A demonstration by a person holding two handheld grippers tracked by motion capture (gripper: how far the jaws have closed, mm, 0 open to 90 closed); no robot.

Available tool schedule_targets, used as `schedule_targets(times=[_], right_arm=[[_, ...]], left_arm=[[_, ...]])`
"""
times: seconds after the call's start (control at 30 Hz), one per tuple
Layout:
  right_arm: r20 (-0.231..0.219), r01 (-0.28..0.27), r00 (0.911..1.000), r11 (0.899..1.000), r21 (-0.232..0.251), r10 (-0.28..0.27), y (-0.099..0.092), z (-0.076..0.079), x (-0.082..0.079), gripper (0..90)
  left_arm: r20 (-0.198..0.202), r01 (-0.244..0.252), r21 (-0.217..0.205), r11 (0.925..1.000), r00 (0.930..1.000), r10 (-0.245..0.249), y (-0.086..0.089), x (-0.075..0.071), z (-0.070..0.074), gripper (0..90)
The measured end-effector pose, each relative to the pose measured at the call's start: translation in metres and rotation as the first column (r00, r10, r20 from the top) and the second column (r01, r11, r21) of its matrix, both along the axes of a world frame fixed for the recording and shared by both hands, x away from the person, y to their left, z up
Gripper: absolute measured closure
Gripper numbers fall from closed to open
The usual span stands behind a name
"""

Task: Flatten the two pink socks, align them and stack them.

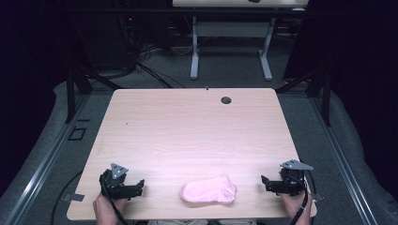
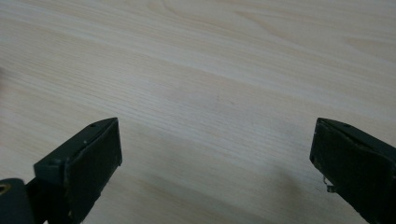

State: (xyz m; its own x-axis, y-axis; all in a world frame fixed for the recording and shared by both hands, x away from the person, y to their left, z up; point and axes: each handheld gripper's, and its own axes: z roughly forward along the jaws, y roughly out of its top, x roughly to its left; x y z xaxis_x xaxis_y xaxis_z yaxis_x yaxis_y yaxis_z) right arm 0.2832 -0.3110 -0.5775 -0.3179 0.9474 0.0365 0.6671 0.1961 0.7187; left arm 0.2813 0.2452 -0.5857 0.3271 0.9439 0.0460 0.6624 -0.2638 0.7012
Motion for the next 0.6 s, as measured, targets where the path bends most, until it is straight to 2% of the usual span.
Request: schedule_targets(times=[0.1, 0.13, 0.2, 0.3, 0.6], right_arm=[[-0.015, 0.015, 0.9998, 1.000, -0.007, -0.015, -0.003, -0.005, 0.001, 1.7], [-0.014, 0.018, 0.9997, 1.000, -0.013, -0.018, -0.005, -0.008, 0.002, 1.9], [-0.015, 0.034, 0.9993, 0.998, -0.045, -0.035, -0.006, -0.009, 0.003, 2.6], [-0.005, 0.036, 0.9993, 0.999, -0.033, -0.037, -0.007, -0.012, 0.005, 0.0], [-0.001, 0.029, 0.9996, 0.999, -0.029, -0.029, -0.008, -0.013, 0.006, 0.0]], left_arm=[[0.005, -0.004, 0.001, 1.0000, 1.0000, 0.004, 0.002, 0.002, -0.004, 0.2], [0.014, -0.004, -0.012, 0.9999, 0.9999, 0.004, 0.004, 0.003, -0.006, 0.2], [0.017, -0.013, -0.023, 0.9996, 0.9998, 0.013, 0.007, 0.006, -0.007, 0.3], [-0.003, 0.001, -0.053, 0.9986, 1.0000, -0.001, 0.009, 0.012, -0.007, 0.4], [-0.005, 0.027, -0.051, 0.9983, 0.9996, -0.027, 0.011, 0.017, -0.007, 0.0]])
